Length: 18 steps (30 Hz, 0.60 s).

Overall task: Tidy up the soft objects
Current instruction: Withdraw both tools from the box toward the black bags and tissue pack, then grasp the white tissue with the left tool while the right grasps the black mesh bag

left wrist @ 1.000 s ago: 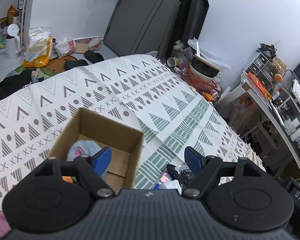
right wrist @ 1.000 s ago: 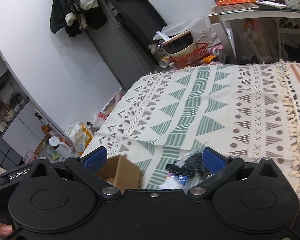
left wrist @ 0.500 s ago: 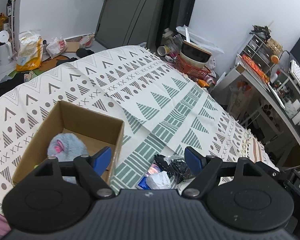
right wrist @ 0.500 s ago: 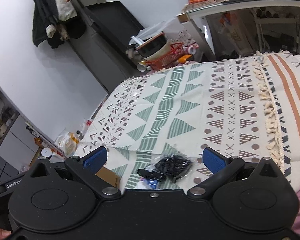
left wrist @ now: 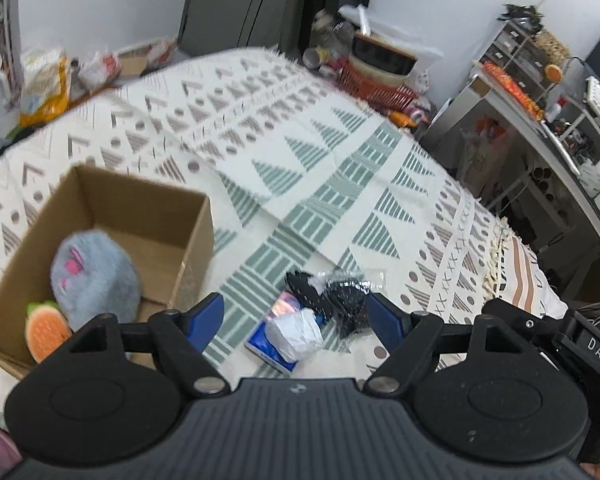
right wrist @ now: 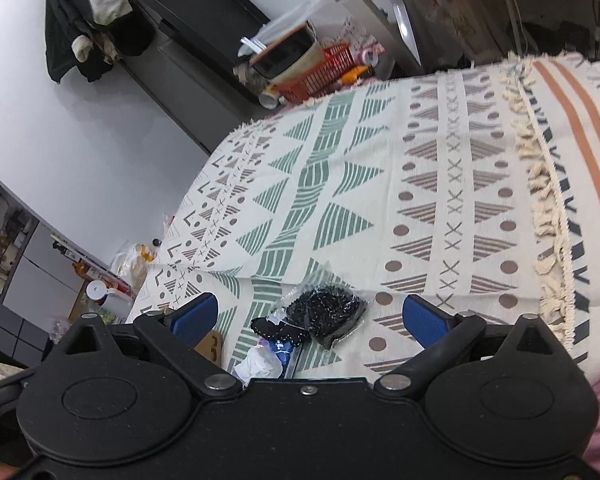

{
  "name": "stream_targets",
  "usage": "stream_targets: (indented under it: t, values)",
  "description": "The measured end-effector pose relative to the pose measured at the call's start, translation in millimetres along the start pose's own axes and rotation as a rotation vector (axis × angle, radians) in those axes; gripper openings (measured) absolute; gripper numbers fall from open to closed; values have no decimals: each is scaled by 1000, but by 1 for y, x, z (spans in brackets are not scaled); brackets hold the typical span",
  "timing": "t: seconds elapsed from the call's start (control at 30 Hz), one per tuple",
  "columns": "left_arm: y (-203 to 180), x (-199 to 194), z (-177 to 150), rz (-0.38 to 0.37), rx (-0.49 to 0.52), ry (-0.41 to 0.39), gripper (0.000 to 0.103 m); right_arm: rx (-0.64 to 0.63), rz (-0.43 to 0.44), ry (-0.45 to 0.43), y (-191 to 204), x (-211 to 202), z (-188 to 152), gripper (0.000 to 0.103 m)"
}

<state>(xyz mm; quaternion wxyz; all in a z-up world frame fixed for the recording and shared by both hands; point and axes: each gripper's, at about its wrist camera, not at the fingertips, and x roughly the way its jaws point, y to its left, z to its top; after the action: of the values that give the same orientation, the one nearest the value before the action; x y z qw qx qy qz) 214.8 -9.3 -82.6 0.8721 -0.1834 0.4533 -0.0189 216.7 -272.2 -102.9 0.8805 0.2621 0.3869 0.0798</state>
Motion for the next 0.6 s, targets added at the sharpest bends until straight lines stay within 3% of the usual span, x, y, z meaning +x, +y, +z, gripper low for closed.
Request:
stream_targets:
  t: [0.2,0.43,0.6]
  values:
    - [-8,22,-4,19,-16,39,75,29,38,43,-12,22,-2,87]
    - [-11,49,-10,54,-51,87,72,51,33,83,-21,43,-3,86]
    - [-9,73,-15,80,-101,130,63,25,32,107,-20,57,-4,86]
